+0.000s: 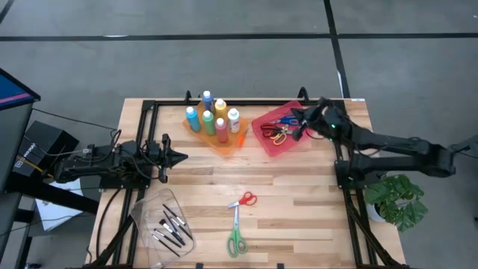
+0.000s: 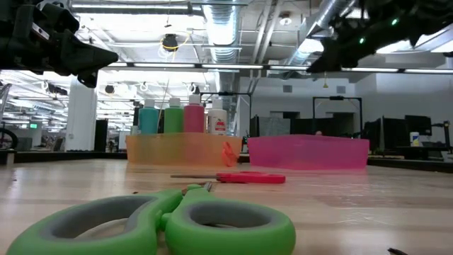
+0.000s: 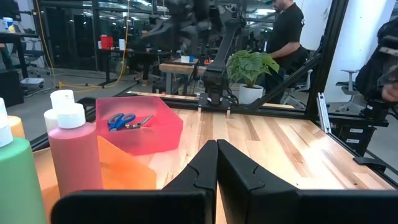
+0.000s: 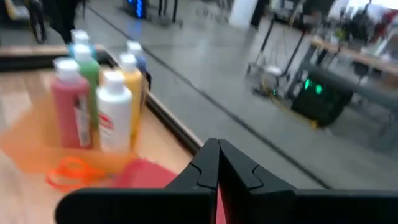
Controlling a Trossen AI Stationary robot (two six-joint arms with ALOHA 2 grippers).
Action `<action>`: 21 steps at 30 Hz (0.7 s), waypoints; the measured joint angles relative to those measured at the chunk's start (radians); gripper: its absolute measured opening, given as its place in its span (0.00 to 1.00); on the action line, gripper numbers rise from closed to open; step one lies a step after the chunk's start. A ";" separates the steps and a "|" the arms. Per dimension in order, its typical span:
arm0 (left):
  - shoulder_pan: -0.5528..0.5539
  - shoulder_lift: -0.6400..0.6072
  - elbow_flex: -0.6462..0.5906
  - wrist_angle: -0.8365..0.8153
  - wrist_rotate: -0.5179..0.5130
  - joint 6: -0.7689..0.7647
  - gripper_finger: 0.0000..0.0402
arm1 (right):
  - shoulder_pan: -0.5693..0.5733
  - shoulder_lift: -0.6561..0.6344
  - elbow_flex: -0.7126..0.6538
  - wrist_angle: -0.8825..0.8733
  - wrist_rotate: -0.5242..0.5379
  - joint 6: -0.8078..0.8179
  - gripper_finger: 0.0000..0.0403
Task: Pick & Place Paint Supplies
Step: Put the orange scissors into the pink bin
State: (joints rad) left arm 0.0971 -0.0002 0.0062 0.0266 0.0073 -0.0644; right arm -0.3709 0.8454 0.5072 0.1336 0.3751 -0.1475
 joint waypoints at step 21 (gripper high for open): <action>0.000 0.000 0.000 0.000 0.000 0.000 0.00 | 0.082 0.279 0.025 -0.025 -0.075 0.134 0.00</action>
State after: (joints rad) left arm 0.0971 -0.0002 0.0063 0.0265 0.0074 -0.0643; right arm -0.2885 1.1247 0.5322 0.1087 0.3003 -0.0137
